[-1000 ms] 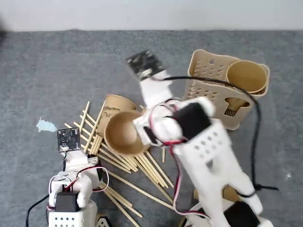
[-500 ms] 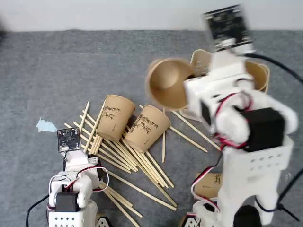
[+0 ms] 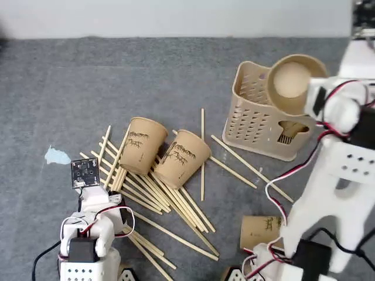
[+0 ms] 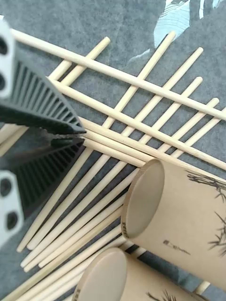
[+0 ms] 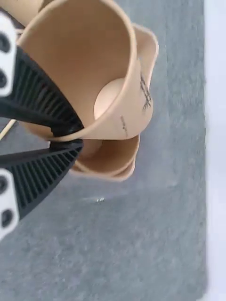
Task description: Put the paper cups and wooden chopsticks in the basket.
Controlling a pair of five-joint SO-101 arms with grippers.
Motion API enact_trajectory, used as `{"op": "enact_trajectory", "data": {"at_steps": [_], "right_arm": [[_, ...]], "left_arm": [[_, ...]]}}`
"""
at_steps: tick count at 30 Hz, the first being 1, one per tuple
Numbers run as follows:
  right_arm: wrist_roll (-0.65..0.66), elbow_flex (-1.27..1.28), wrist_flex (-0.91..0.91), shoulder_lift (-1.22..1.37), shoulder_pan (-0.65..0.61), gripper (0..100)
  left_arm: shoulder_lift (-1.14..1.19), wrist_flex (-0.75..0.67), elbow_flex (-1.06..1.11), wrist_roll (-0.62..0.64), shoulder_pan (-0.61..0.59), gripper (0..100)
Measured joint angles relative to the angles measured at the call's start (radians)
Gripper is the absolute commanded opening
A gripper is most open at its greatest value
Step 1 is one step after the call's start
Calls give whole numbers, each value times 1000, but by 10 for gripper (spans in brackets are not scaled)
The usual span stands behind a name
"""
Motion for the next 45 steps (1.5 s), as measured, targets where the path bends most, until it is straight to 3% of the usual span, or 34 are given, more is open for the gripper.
{"op": "enact_trajectory", "data": {"at_steps": [8,15,22,34,45], "right_arm": [[35,0,0,11,71,16],[37,0,64,94,75,203],[37,-2,52,163,41,205],[12,-2,-262,175,-2,205],[12,-2,-278,244,-26,204]], "left_arm": [[0,0,0,0,0,15],[0,0,0,0,0,15],[0,0,0,0,0,15],[0,0,0,0,0,15],[0,0,0,0,0,15]]}}
